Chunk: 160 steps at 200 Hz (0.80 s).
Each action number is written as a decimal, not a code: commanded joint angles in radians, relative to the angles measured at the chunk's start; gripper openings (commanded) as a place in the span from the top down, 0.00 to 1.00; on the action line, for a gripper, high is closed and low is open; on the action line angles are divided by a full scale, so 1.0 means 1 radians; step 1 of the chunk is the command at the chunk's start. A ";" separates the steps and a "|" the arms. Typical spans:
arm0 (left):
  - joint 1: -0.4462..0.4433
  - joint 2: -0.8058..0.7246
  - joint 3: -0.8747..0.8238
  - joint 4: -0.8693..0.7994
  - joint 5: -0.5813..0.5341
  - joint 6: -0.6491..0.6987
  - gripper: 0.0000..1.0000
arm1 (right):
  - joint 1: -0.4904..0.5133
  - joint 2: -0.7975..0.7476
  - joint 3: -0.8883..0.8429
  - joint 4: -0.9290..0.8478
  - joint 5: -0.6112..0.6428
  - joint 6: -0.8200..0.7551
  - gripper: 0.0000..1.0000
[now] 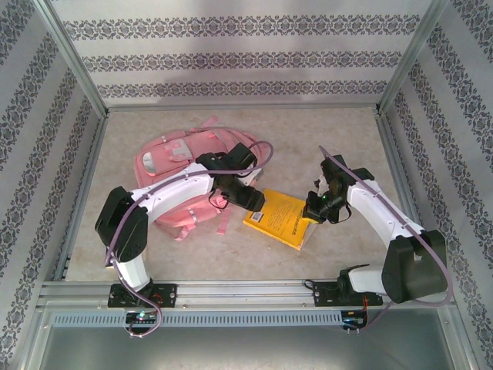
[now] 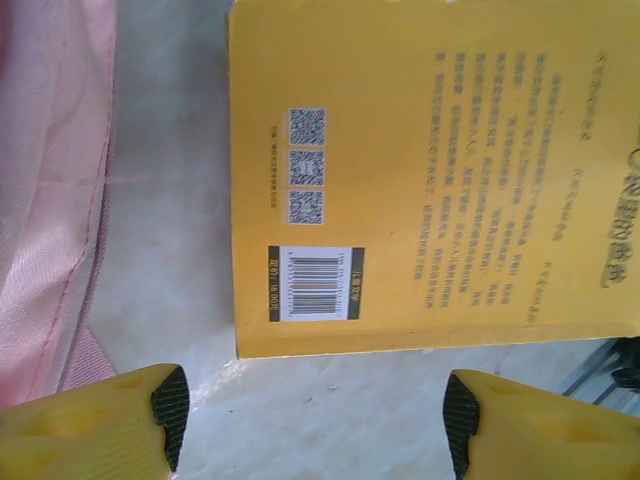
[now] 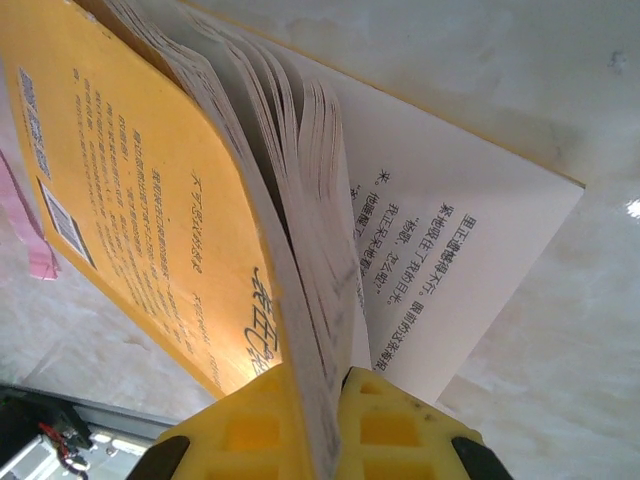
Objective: Pack the student bag
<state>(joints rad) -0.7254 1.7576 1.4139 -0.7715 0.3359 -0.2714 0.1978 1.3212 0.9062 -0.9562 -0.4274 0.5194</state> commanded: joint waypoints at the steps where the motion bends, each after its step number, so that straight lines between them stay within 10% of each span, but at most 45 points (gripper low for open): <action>1: -0.030 -0.082 -0.041 0.056 -0.076 0.131 0.28 | -0.010 -0.004 0.035 -0.033 -0.079 0.025 0.95; 62: -0.241 -0.450 -0.545 0.697 -0.246 0.710 0.13 | -0.030 -0.014 0.060 0.043 -0.209 0.183 0.95; 160: -0.333 -0.216 -0.627 1.102 -0.534 1.108 0.12 | -0.034 -0.008 0.072 0.133 -0.330 0.316 0.95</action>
<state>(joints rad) -1.0473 1.4776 0.7761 0.1360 -0.0742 0.7101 0.1654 1.3212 0.9554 -0.8619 -0.6716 0.7918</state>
